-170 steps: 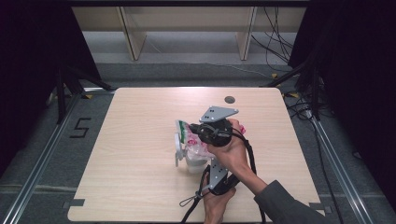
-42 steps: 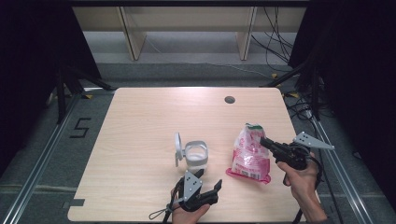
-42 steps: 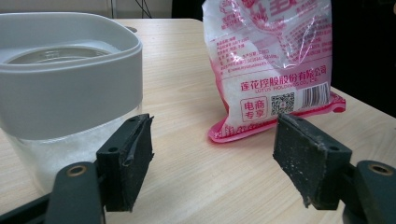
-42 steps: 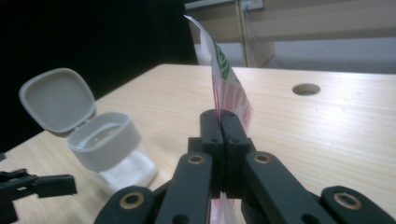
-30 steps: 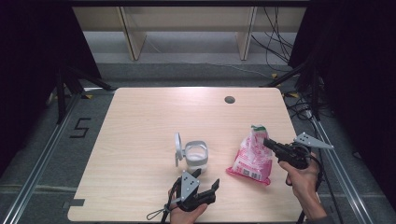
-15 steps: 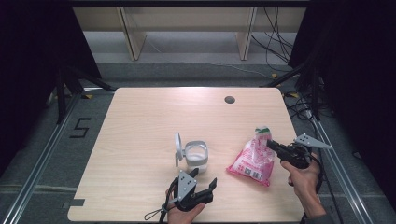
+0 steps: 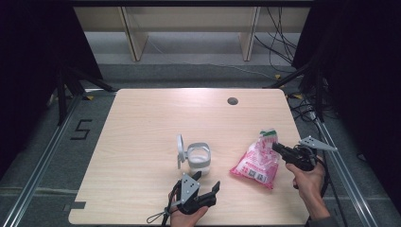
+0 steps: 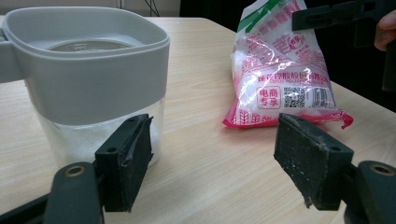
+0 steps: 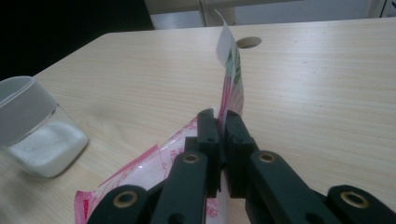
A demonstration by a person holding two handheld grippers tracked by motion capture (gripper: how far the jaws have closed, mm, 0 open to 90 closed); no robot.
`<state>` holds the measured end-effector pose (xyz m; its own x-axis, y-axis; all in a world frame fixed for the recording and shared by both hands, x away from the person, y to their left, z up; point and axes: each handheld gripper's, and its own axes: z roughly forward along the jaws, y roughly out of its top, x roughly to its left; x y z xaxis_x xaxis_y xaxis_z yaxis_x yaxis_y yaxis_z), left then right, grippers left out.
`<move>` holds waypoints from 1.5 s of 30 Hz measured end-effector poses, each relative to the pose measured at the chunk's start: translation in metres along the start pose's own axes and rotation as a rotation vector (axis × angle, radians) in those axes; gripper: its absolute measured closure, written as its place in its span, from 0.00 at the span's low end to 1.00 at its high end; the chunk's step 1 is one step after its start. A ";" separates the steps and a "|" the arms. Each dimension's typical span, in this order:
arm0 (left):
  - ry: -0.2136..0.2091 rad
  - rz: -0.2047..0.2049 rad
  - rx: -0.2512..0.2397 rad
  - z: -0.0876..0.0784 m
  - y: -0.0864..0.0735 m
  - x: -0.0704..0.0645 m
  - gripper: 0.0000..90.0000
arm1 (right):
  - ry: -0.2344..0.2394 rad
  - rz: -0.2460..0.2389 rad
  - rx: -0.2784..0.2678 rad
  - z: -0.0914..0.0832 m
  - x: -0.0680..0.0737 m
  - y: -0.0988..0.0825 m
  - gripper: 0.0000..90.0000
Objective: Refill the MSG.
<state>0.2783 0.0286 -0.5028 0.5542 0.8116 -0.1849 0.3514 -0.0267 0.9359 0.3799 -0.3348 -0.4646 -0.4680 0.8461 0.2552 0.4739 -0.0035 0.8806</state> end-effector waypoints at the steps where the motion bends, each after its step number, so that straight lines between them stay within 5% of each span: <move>1: -0.012 0.006 -0.006 0.000 0.000 0.002 0.30 | -0.003 -0.020 0.000 0.000 -0.002 0.000 0.96; 7: 0.006 0.005 0.003 -0.004 0.001 0.004 0.30 | -0.012 0.042 0.009 -0.002 -0.002 -0.004 0.92; 8: 0.006 -0.009 -0.005 -0.004 0.001 0.003 0.30 | -0.028 -0.001 0.007 -0.002 -0.005 -0.004 0.91; 14: 0.013 -0.001 0.010 -0.006 0.000 0.008 0.30 | -0.058 0.048 0.028 -0.005 -0.007 -0.007 0.84; 15: 0.014 -0.001 0.007 -0.006 0.000 0.009 0.30 | -0.061 0.028 0.023 -0.005 -0.009 -0.007 0.82; 16: 0.012 0.001 0.010 -0.007 0.000 0.010 0.30 | -0.063 0.068 0.028 -0.007 -0.007 -0.008 0.80; 18: 0.020 -0.007 0.000 -0.008 0.000 0.011 0.30 | -0.069 0.024 0.007 -0.008 -0.013 -0.009 0.75; 19: 0.015 -0.006 -0.006 -0.008 0.001 0.013 0.30 | -0.082 0.069 0.016 -0.010 -0.010 -0.010 0.72; 20: 0.028 -0.008 0.008 -0.010 0.001 0.013 0.30 | -0.076 0.047 0.011 -0.010 -0.012 -0.010 0.70; 21: 0.027 -0.002 0.006 -0.010 0.001 0.015 0.30 | -0.084 0.080 0.025 -0.013 -0.010 -0.010 0.69; 22: 0.031 -0.012 0.009 -0.011 0.001 0.016 0.30 | -0.062 0.046 0.004 -0.013 -0.012 -0.010 0.68; 23: 0.032 -0.010 0.009 -0.011 0.001 0.017 0.30 | -0.096 0.024 0.016 -0.015 -0.013 -0.009 0.68; 27: 0.032 -0.019 -0.001 -0.012 0.000 0.019 0.30 | -0.072 0.076 0.010 -0.019 -0.010 -0.010 0.65; 30: 0.038 -0.016 0.004 -0.013 0.001 0.019 0.30 | -0.084 0.038 0.003 -0.021 -0.013 -0.010 0.65; 37: 0.043 -0.015 -0.001 -0.017 0.002 0.021 0.30 | -0.092 0.078 -0.006 -0.028 -0.009 -0.012 0.63; 42: 0.050 -0.011 -0.020 -0.023 0.006 0.023 0.31 | -0.126 0.026 -0.001 -0.034 -0.007 -0.011 0.59; 45: 0.052 -0.001 -0.019 -0.026 0.008 0.026 0.32 | -0.120 0.050 -0.035 -0.036 -0.001 -0.013 0.57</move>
<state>0.2754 0.0644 -0.4923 0.5137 0.8408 -0.1707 0.3376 -0.0152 0.9411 0.3476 -0.3549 -0.4626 -0.3508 0.9021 0.2514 0.4672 -0.0641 0.8818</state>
